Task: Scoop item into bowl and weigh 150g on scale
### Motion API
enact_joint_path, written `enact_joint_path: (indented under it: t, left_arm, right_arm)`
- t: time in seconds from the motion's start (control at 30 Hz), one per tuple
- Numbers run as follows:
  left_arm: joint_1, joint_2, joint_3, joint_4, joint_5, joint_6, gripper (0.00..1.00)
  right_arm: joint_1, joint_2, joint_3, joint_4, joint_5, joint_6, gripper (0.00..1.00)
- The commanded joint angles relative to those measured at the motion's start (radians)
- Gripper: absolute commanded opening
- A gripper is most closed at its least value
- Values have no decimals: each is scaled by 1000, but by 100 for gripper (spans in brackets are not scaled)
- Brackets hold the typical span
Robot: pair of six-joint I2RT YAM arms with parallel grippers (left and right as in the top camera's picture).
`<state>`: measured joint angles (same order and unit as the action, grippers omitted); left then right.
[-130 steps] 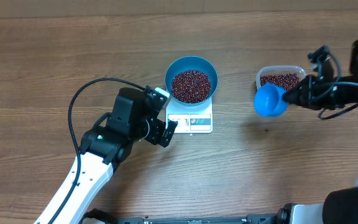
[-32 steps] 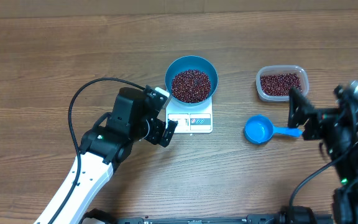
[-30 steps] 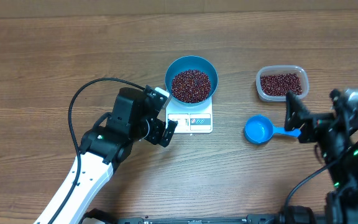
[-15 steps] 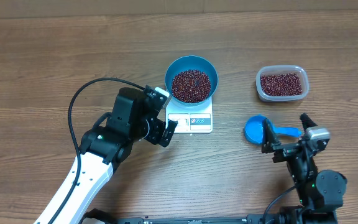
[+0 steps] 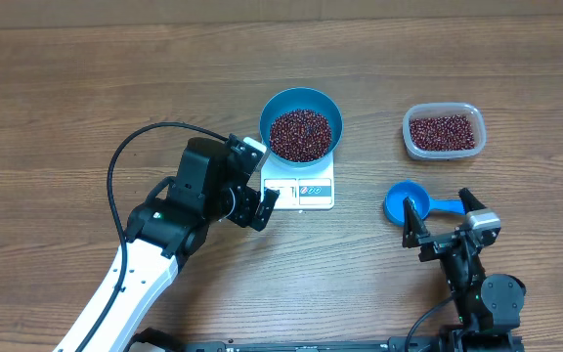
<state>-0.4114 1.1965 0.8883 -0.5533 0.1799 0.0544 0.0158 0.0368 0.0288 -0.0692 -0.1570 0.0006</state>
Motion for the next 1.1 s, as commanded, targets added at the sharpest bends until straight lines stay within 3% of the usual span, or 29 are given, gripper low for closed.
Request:
enact_joint_path:
  t: [0.0,1.07]
  left_arm:
    - [3,6,0,0,-4,-10,100]
    - [3,-11,0,-8,-4,-10,100]
  right_arm:
    - [11,-35,-21,0,1,-6,100]
    - [15,-34,-21,1,0,-5,100]
